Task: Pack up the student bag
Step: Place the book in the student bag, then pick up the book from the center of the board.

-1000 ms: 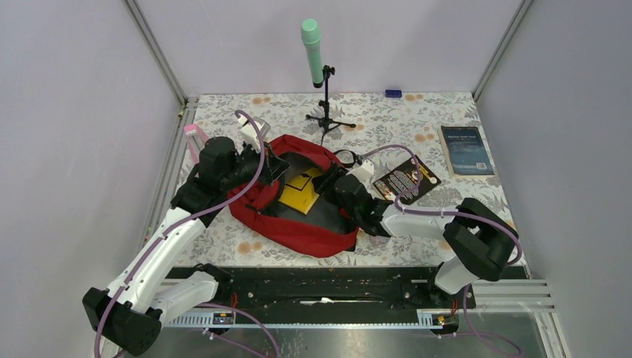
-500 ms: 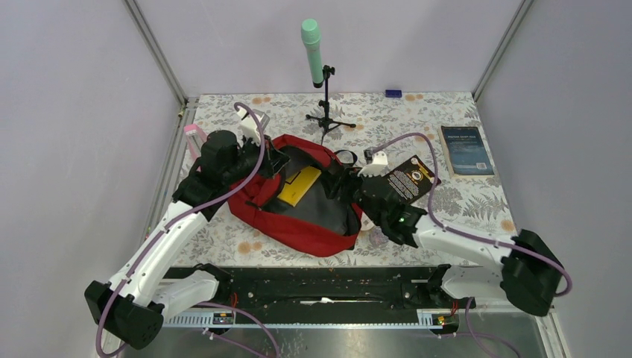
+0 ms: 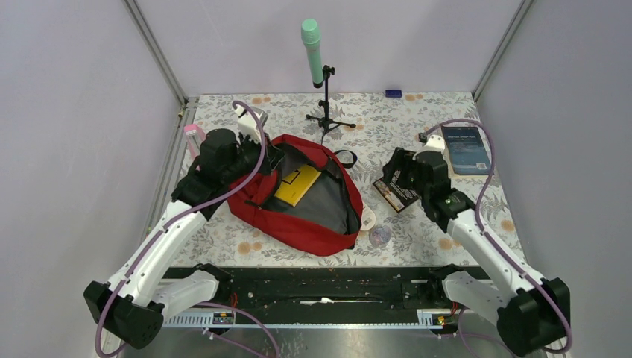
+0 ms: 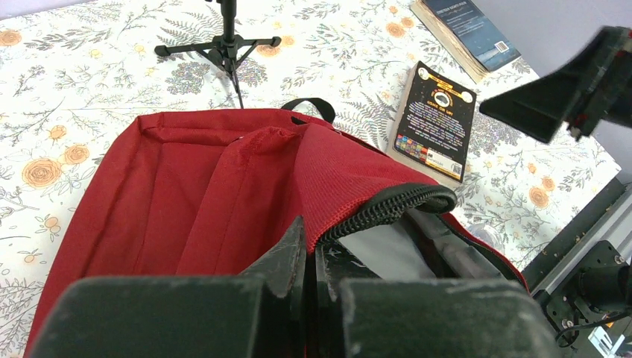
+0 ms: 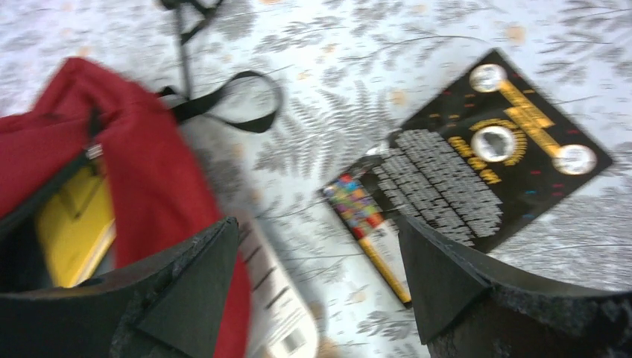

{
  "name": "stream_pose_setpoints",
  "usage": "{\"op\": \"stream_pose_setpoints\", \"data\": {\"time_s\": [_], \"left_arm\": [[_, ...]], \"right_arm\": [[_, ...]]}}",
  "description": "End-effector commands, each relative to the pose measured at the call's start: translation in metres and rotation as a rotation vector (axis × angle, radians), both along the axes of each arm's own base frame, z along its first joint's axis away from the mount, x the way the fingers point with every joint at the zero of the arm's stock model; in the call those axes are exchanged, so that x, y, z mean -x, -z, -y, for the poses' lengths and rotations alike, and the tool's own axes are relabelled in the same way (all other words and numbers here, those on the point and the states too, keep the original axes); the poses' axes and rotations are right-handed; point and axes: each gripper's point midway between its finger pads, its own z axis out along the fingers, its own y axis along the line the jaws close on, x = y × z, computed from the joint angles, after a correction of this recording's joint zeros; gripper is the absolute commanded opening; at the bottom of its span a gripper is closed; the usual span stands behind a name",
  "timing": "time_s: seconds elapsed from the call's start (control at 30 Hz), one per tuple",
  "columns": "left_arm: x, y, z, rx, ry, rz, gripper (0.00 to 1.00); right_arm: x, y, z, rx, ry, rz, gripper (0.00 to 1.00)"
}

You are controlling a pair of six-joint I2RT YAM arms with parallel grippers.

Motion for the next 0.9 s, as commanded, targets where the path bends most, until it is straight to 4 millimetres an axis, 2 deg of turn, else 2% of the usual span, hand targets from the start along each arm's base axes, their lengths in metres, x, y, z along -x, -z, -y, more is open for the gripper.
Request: {"op": "stream_pose_setpoints", "data": {"time_s": [0.0, 0.1, 0.3, 0.33, 0.43, 0.53, 0.57, 0.63, 0.87], "left_arm": [[0.000, -0.038, -0.002, 0.057, -0.011, 0.127, 0.00], [0.005, -0.037, -0.002, 0.075, -0.009, 0.121, 0.00], [0.012, -0.039, -0.008, 0.074, -0.019, 0.135, 0.00], [0.012, -0.040, -0.009, 0.068, -0.018, 0.139, 0.00], [0.009, -0.036, -0.012, 0.063, -0.030, 0.124, 0.00], [0.008, -0.032, -0.009, 0.084, -0.016, 0.098, 0.00], [0.007, -0.032, -0.009, 0.089, -0.011, 0.094, 0.00], [0.007, -0.032, -0.010, 0.094, -0.010, 0.085, 0.00], [0.004, -0.034, -0.016, 0.112, -0.031, 0.090, 0.00]], "right_arm": [[-0.013, 0.014, 0.043, 0.147, 0.059, -0.131, 0.85], [-0.030, 0.027, 0.080, 0.242, 0.170, -0.209, 0.85], [-0.071, 0.028, 0.149, 0.393, 0.344, -0.276, 0.86], [-0.079, 0.037, 0.158, 0.426, 0.353, -0.310, 0.86], [-0.101, 0.050, 0.179, 0.521, 0.351, -0.382, 0.86], [-0.116, 0.069, 0.194, 0.622, 0.310, -0.493, 0.85], [-0.122, 0.069, 0.197, 0.654, 0.296, -0.514, 0.85], [-0.123, 0.081, 0.217, 0.690, 0.302, -0.590, 0.86], [-0.121, 0.100, 0.247, 0.832, 0.279, -0.713, 0.86]]}}
